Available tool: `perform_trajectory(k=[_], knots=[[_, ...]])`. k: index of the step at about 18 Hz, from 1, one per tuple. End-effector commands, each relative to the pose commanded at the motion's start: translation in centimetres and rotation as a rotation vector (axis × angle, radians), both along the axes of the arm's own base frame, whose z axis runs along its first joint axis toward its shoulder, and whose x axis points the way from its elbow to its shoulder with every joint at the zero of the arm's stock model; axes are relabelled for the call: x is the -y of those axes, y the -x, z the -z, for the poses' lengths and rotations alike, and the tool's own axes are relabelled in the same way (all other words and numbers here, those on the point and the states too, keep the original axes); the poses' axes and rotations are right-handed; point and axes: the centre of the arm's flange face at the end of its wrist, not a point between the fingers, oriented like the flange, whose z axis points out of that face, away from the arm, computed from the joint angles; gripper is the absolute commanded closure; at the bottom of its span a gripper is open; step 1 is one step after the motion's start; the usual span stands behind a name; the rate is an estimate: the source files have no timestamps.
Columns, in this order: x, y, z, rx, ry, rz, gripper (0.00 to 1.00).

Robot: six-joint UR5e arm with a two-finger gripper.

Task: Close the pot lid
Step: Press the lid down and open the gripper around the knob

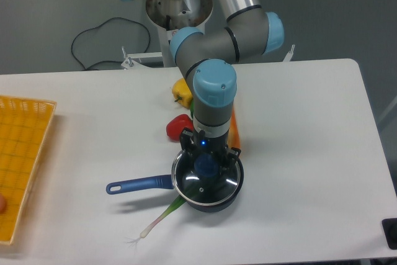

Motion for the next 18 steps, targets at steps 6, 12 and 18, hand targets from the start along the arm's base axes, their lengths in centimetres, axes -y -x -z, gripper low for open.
perform_trajectory(k=[6, 12, 18], knots=[[0.0, 0.2, 0.2, 0.001, 0.002, 0.006, 0.59], [0.7, 1.1, 0.0, -0.003, 0.0, 0.007, 0.54], [1.2, 1.8, 0.0, -0.005, 0.0, 0.004, 0.29]])
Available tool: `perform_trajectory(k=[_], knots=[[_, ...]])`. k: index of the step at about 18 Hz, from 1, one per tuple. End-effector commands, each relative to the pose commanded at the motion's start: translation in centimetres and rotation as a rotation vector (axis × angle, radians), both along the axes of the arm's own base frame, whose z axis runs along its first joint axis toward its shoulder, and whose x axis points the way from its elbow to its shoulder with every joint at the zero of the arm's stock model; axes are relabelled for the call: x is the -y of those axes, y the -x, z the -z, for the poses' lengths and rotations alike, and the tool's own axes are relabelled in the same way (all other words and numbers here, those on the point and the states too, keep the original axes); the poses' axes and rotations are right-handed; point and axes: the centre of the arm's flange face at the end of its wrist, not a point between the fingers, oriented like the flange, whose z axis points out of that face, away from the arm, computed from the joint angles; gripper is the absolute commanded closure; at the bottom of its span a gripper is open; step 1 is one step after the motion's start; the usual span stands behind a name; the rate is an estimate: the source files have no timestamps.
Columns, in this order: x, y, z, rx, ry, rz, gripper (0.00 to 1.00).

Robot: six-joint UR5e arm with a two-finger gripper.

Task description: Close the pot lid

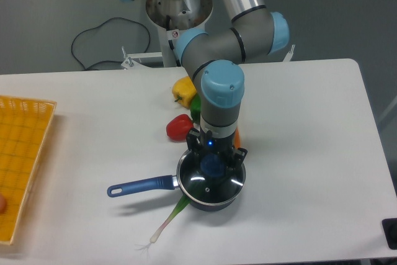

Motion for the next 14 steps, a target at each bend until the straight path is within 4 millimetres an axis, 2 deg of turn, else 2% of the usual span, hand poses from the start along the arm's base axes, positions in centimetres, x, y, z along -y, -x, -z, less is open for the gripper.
perform_trajectory(k=[3, 5, 9, 12, 14], knots=[[-0.1, 0.0, -0.1, -0.003, -0.001, 0.001, 0.16], [-0.1, 0.1, -0.1, -0.005, -0.002, 0.001, 0.02], [-0.1, 0.0, -0.4, -0.007, -0.006, 0.0, 0.0], [-0.2, -0.1, -1.6, -0.021, -0.023, 0.004, 0.0], [-0.1, -0.7, -3.3, -0.043, -0.04, 0.01, 0.0]])
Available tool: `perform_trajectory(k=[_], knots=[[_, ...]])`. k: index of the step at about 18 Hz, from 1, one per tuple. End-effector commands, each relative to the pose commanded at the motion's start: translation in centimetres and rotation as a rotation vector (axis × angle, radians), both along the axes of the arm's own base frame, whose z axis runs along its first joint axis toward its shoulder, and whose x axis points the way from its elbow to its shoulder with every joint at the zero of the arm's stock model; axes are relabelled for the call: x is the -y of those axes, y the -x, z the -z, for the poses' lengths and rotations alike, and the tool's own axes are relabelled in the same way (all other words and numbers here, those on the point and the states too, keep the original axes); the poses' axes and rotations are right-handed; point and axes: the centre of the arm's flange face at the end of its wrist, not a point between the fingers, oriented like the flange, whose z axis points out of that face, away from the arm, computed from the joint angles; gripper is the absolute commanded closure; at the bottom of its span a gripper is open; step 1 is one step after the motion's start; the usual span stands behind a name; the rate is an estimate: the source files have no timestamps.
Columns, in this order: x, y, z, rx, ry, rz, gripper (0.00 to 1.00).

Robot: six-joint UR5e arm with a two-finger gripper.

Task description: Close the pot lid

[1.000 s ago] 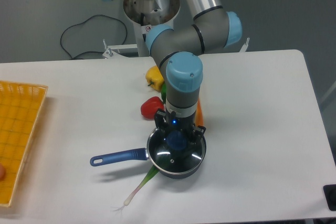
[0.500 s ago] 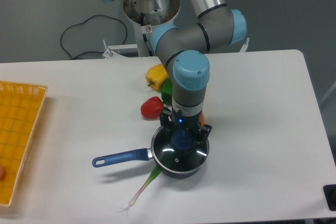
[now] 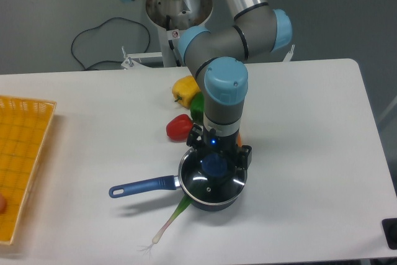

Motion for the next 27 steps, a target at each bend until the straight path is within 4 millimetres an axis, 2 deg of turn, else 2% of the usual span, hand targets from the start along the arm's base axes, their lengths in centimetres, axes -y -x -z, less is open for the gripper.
perform_trajectory(k=[6, 9, 11, 13, 18, 22, 25, 27], knots=[[0.9, -0.9, -5.2, -0.067, -0.051, -0.002, 0.0], [1.4, 0.6, -7.3, -0.106, -0.064, 0.006, 0.0], [3.2, 2.2, -8.3, -0.158, -0.024, 0.142, 0.0], [5.3, 4.1, -8.1, -0.175, 0.031, 0.294, 0.0], [12.2, 10.8, -7.7, -0.19, 0.084, 0.372, 0.0], [16.8, 15.5, -4.6, -0.155, 0.157, 0.43, 0.0], [18.5, 16.5, -3.4, -0.124, 0.204, 0.44, 0.0], [18.7, 16.5, -2.9, -0.104, 0.209, 0.443, 0.0]])
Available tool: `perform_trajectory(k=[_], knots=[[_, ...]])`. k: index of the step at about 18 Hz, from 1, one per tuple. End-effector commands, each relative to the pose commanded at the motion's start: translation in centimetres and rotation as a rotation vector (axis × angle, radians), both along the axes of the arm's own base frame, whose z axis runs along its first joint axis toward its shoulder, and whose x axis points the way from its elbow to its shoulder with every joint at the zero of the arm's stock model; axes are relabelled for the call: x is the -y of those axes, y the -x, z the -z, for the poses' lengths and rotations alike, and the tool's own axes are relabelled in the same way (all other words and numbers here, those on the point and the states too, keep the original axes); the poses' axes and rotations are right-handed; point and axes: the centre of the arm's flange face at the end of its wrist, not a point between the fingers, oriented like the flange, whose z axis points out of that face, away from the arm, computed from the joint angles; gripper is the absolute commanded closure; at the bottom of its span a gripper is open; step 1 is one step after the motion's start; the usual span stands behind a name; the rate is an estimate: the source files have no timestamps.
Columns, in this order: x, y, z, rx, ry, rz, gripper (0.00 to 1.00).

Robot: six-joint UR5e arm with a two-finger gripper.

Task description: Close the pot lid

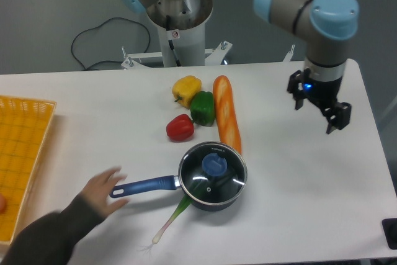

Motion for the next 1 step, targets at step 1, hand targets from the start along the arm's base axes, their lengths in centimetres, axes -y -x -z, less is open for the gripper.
perform_trajectory(k=[1], knots=[[0.01, -0.03, 0.41, 0.007, 0.002, 0.0, 0.0]])
